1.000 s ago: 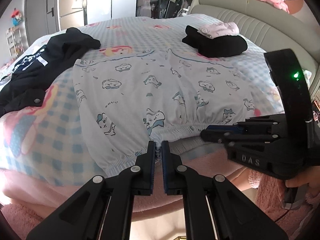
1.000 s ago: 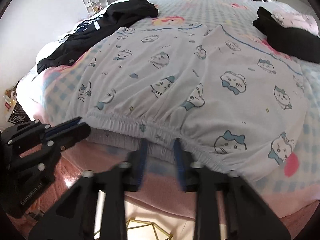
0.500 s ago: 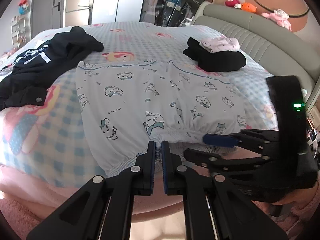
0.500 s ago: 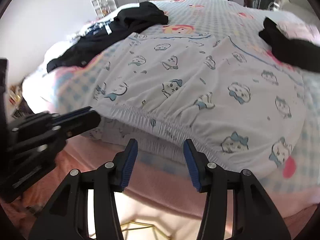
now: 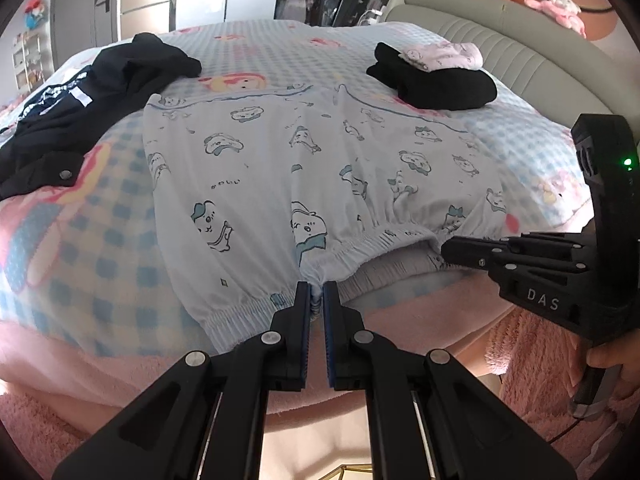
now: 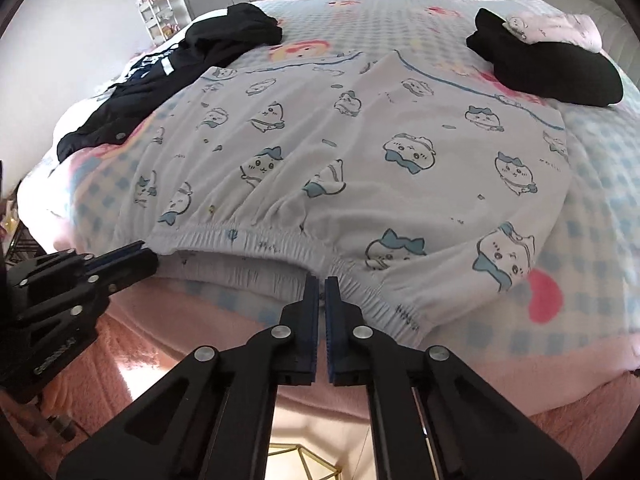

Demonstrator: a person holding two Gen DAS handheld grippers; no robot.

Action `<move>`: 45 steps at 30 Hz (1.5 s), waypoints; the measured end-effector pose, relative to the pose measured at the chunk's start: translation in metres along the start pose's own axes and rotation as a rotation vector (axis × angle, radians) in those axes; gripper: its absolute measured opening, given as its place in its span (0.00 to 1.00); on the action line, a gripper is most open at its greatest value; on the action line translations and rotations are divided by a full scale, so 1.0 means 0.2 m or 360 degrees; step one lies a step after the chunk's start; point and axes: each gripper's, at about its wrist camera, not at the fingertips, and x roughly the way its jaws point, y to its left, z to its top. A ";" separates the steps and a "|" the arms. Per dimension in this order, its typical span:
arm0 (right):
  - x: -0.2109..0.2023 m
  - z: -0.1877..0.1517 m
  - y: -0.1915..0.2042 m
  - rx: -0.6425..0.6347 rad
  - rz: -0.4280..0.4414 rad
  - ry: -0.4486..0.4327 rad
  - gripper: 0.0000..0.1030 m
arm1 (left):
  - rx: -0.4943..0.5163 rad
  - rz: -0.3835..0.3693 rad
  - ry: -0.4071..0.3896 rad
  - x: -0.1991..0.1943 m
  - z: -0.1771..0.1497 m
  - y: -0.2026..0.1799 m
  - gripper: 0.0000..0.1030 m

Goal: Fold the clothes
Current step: 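Hold the waistband with both grippers, then open both to release it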

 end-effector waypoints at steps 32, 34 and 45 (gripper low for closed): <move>-0.01 -0.01 0.00 -0.0049 0.0024 0.0055 0.04 | -0.0037 -0.0061 0.0053 0.04 -0.01 0.00 0.06; 0.00 0.00 0.00 -0.0043 0.0023 0.0072 0.04 | -0.0029 -0.0050 0.0064 0.05 -0.01 0.00 0.06; 0.00 -0.03 -0.08 0.0114 0.0125 0.0264 0.16 | -0.0253 -0.0083 0.0204 0.02 -0.07 0.17 0.07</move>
